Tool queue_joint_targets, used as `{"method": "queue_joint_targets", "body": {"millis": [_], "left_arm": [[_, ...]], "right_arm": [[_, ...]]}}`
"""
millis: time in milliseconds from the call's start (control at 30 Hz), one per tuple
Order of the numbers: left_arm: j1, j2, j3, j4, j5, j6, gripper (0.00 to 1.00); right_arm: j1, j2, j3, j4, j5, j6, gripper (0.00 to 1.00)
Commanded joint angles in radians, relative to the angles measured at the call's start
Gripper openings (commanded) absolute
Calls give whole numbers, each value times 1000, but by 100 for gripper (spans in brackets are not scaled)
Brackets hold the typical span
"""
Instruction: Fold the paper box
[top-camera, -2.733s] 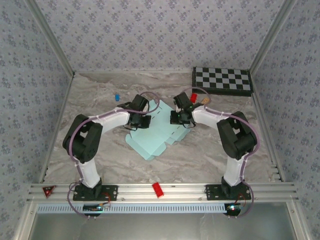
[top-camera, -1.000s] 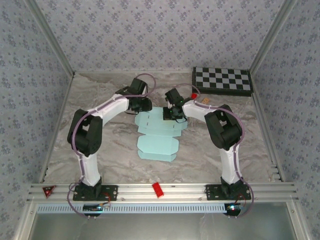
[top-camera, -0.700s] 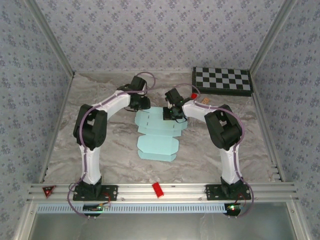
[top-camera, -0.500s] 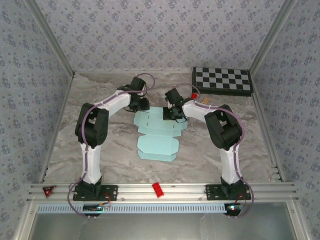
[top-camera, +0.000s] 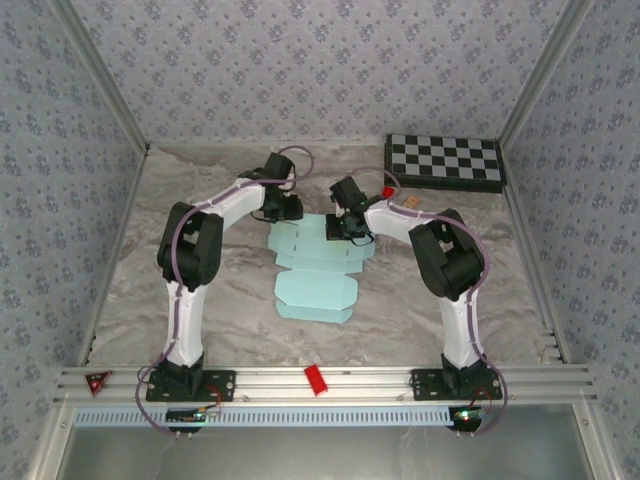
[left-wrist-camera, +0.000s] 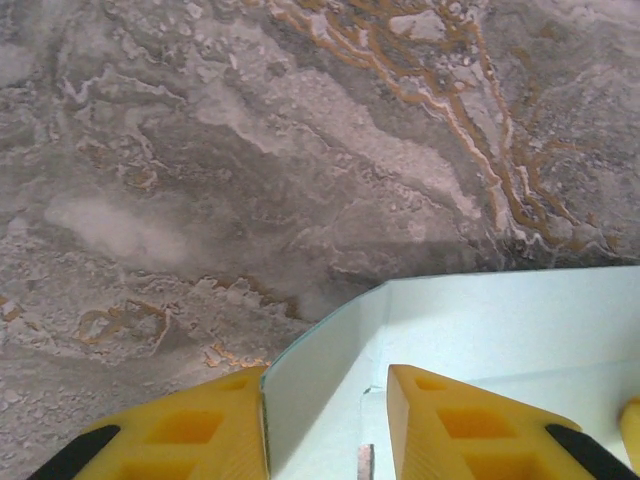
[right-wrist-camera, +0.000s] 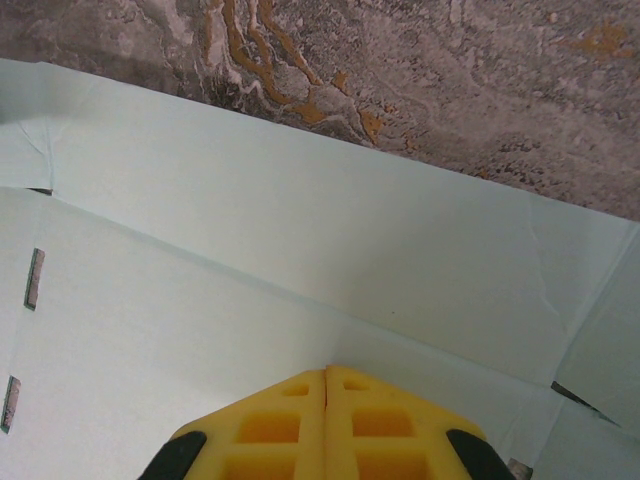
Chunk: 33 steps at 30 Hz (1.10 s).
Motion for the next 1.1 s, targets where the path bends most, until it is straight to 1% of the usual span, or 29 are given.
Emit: {"method": "queue_joint_targets", "body": {"millis": [0,100,267,700,900,1067], "left_arm": [[4,-18,35,-10,43,36,34],[2,-36,32,-7,47,47,33],[-2,-44,22,26,126,63,29],[-21,69,112,-21,234,69,30],[-22,80,112,-26,229,63,31],[-21,59,114,-30,209,62,33]], "right_arm": [[2,15,-5,-39,4,-1,0],[2,12,-7,-41,5,-1,0],[4,15,-11,-31,4,2,0],[4,17,-14,-31,2,3,0],[4,17,-14,-33,4,1,0],[3,8,-20,-36,11,-2,0]]}}
